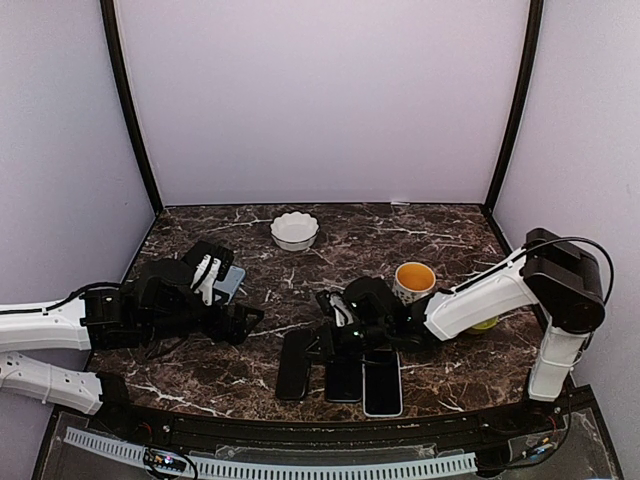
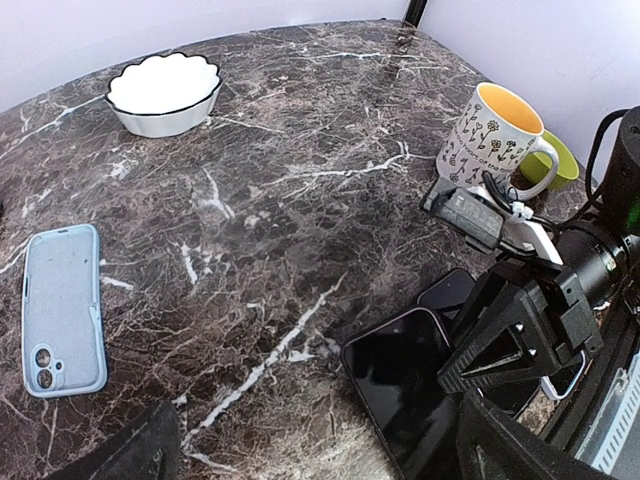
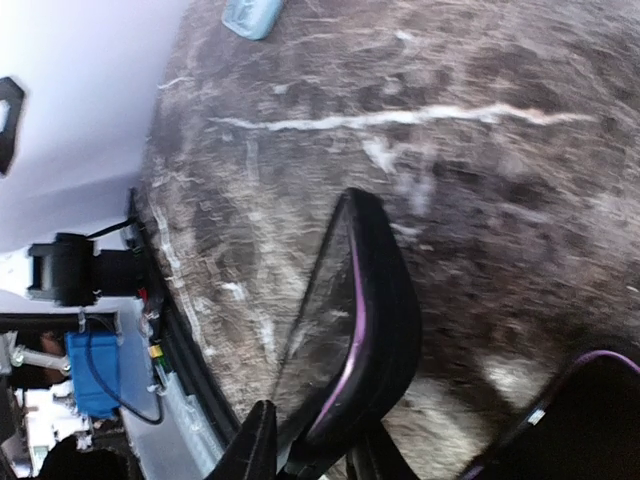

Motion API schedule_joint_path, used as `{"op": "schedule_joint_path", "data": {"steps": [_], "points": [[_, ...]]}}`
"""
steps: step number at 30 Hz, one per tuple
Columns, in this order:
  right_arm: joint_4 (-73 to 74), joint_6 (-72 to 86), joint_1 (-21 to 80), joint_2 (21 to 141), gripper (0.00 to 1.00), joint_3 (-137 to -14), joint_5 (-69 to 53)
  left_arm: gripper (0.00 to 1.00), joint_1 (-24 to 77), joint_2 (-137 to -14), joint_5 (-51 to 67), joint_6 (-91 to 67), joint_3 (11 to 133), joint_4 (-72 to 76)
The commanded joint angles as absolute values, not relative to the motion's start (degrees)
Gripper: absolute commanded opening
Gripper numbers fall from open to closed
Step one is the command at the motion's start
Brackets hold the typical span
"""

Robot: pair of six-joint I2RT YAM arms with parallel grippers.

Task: Put the phone into the phone case
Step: Place the phone with the phone case at the center of the board.

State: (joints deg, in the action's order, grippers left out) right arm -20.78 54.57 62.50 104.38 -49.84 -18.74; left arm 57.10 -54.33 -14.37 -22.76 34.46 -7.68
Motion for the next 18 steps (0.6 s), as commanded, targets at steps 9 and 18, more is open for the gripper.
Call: {"op": "schedule_joint_path", "data": {"steps": [9, 18], "points": [[-5.32, 48.2, 63.9, 105.28, 0.33, -56.78, -9.36, 0.99, 56.54, -54.4, -14.0, -22.61, 33.66, -8.61], [0.97, 46.93, 65.7, 104.33, 0.33, -59.84, -5.01, 0.99, 56.2, -54.55, -14.07, -22.03, 33.81, -8.7]]}}
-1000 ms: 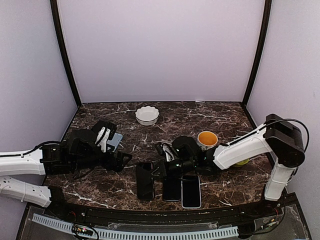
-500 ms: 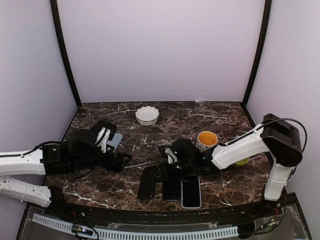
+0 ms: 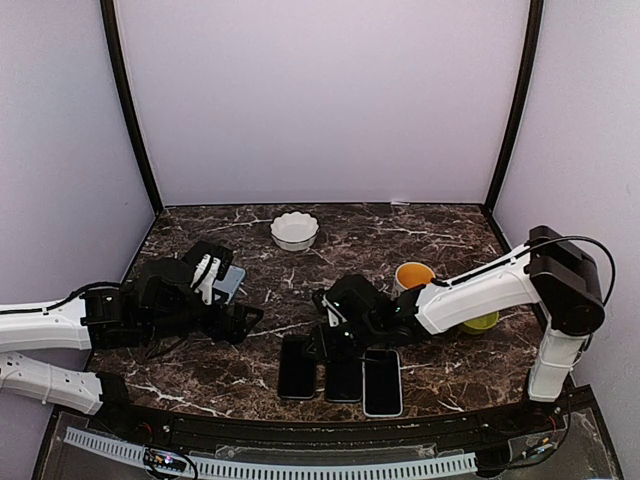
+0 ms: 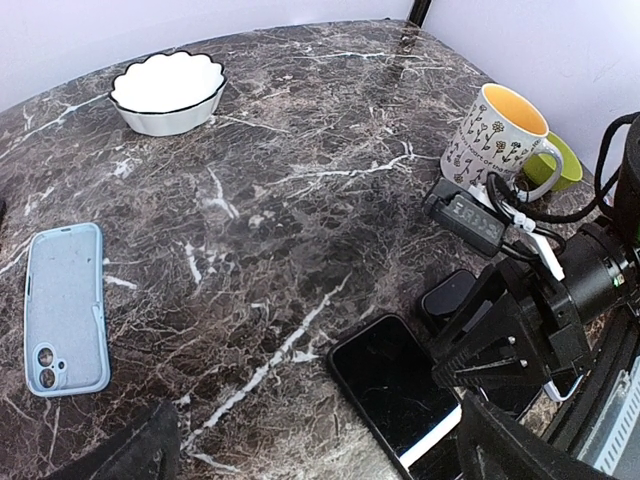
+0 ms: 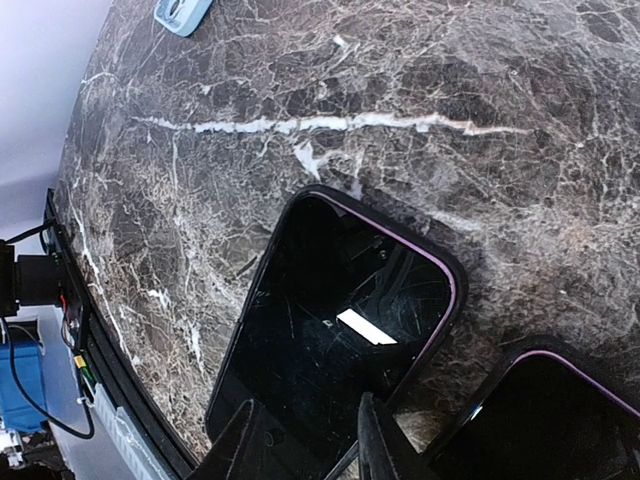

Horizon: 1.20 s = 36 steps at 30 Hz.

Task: Put the phone into the phone case
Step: Place the phone with the phone case at the center of the board, then pick up the phone from the corner of the board.

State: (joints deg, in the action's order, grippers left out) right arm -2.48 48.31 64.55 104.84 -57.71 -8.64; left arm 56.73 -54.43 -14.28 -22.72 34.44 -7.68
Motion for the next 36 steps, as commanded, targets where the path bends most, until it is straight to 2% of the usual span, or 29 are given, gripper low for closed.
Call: {"op": "schedule_joint_path", "data": {"steps": [1, 6, 10, 16, 20, 24, 30, 36], "points": [[1.91, 46.41, 65.78, 104.18, 0.33, -60.4, -4.2, 0.99, 56.18, -54.64, -14.06, -22.0, 33.79, -8.7], [7.68, 42.89, 65.83, 103.64, 0.34, -65.12, -0.44, 0.99, 55.22, -55.9, -13.61, -21.03, 34.14, -8.89], [10.77, 40.2, 65.74, 100.37, 0.37, -66.64, 5.11, 0.99, 49.72, -58.57, -9.66, -20.83, 36.84, -12.84], [12.6, 36.27, 64.3, 95.77, 0.53, -66.17, 9.64, 0.99, 35.5, -66.56, -0.93, -16.38, 48.08, -20.0], [13.36, 33.54, 63.27, 93.96, 0.65, -65.87, 10.32, 0.99, 27.53, -74.95, -0.4, -11.67, 60.92, -25.8], [15.34, 31.63, 62.76, 92.67, 0.75, -65.56, 11.01, 0.99, 18.73, -82.19, 2.4, -9.59, 66.03, -28.16], [15.28, 29.4, 61.74, 91.47, 0.78, -63.9, 9.52, 0.99, 8.79, -93.21, 1.23, -4.8, 72.04, -27.98], [16.03, 28.6, 60.85, 92.72, 0.82, -64.16, 9.2, 0.99, 4.99, -103.43, 8.13, -5.29, 77.25, -31.72]]}}
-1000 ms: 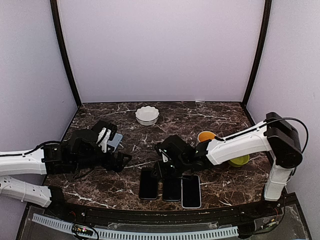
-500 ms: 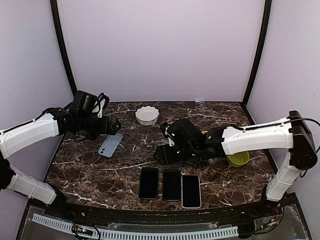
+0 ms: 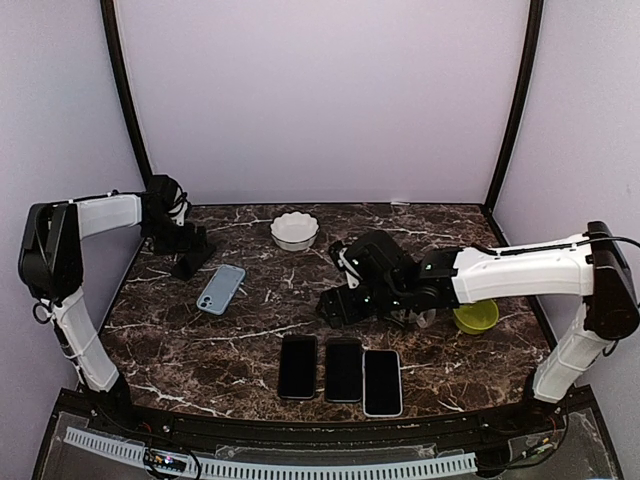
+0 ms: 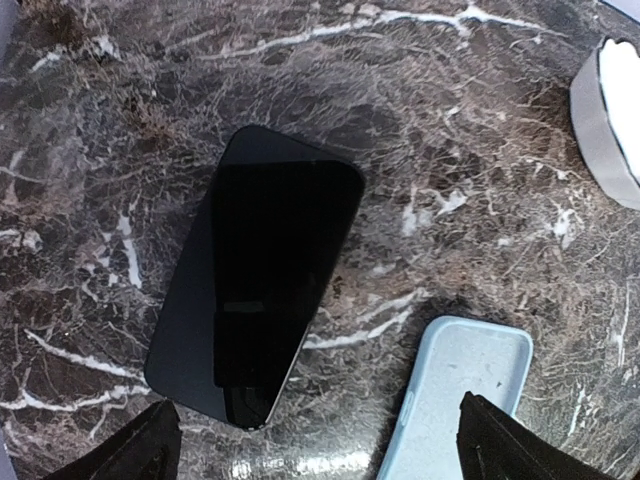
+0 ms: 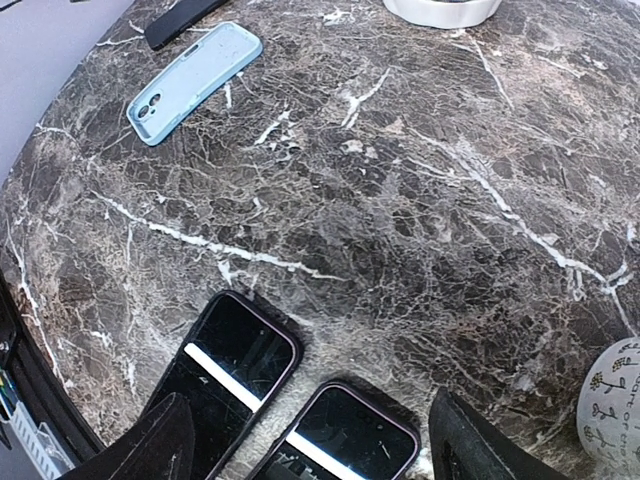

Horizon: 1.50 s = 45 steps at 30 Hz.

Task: Put the phone into the phone case
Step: Pick up the phone from the corner of the board.

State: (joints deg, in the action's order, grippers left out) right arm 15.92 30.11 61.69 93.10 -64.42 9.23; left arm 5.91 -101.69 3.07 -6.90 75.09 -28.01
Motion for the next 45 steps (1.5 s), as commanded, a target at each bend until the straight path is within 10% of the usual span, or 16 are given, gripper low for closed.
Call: {"op": "schedule_joint_path", "data": {"steps": [1, 12, 29, 45], "points": [[16.08, 28.57, 60.68, 92.96, 0.82, -64.16, 8.98, 0.99, 5.0, -103.49, 10.05, -5.19, 75.98, -31.06], [17.7, 27.65, 59.6, 95.74, 0.82, -64.99, 6.94, 0.99, 3.61, -110.21, -5.18, 2.37, 80.94, -30.55], [20.29, 24.79, 58.65, 97.09, 0.83, -66.75, 5.49, 0.99, -3.2, -118.87, 15.77, 13.89, 87.73, -29.58], [21.48, 23.29, 58.07, 97.73, 0.83, -67.27, 4.77, 0.98, -0.55, -123.9, 10.41, 17.28, 85.01, -30.18]]}}
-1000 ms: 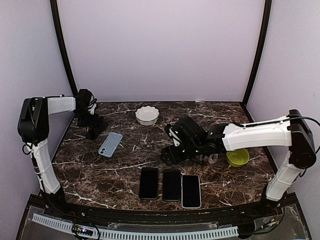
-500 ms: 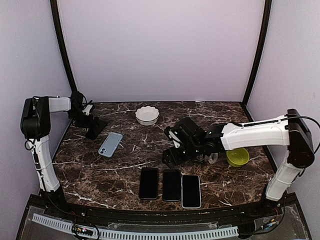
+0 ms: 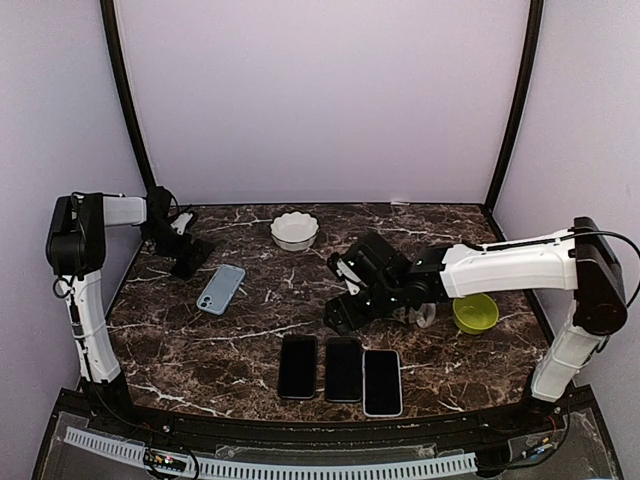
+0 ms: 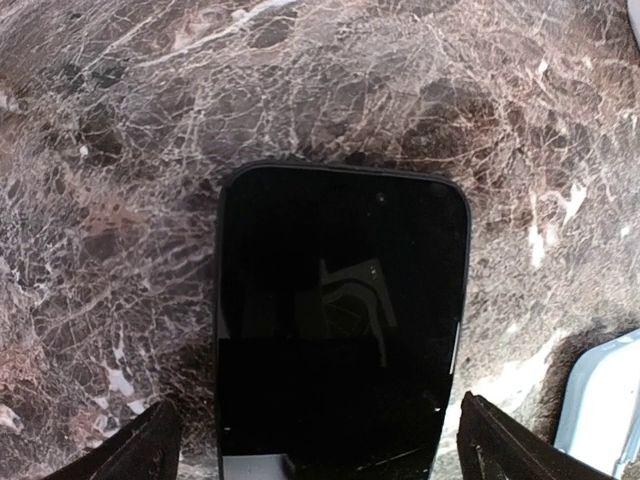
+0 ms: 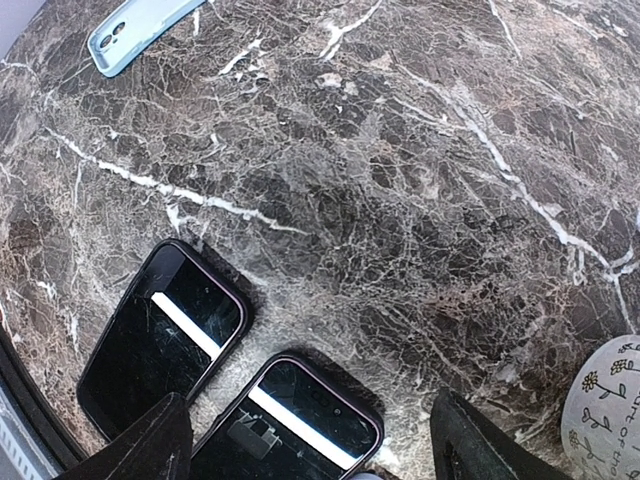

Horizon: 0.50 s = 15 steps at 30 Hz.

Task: Put the phone into the phone case
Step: Pick up the phone from the corner of the board.

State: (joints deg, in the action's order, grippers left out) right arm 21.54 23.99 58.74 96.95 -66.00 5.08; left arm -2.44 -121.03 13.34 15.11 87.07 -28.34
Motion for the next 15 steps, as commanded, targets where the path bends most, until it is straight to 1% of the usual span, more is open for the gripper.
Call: {"op": "schedule_joint_path", "data": {"steps": [1, 4, 7, 8, 9, 12, 14, 15], "points": [[21.6, 23.19, 58.09, 97.73, 0.83, -67.36, 4.76, 0.96, 0.98, -124.13, 9.51, 17.52, 84.87, -30.42], [21.93, 22.9, 58.01, 97.76, 0.83, -67.62, 4.96, 0.89, 2.61, -124.96, 6.21, 18.31, 85.27, -31.45], [22.53, 22.51, 57.9, 97.82, 0.83, -68.14, 5.26, 0.74, 3.55, -125.33, 4.26, 18.43, 85.87, -32.86], [22.6, 22.42, 57.92, 97.81, 0.83, -68.19, 5.32, 0.71, 3.58, -125.4, 3.94, 18.4, 85.94, -32.95], [22.62, 22.41, 57.92, 97.74, 0.83, -68.2, 5.36, 0.65, 3.6, -125.41, 3.99, 18.27, 85.9, -33.2], [22.59, 22.48, 57.92, 97.44, 0.83, -68.23, 5.45, 0.54, 3.67, -125.37, 6.42, 17.82, 86.52, -34.17], [22.65, 22.46, 57.83, 97.16, 0.83, -68.13, 5.53, 0.44, 3.69, -125.23, 7.57, 17.31, 87.42, -35.2], [22.74, 22.56, 57.83, 97.0, 0.83, -68.12, 5.61, 0.41, 3.69, -124.8, 8.37, 16.92, 87.66, -35.47]]}}
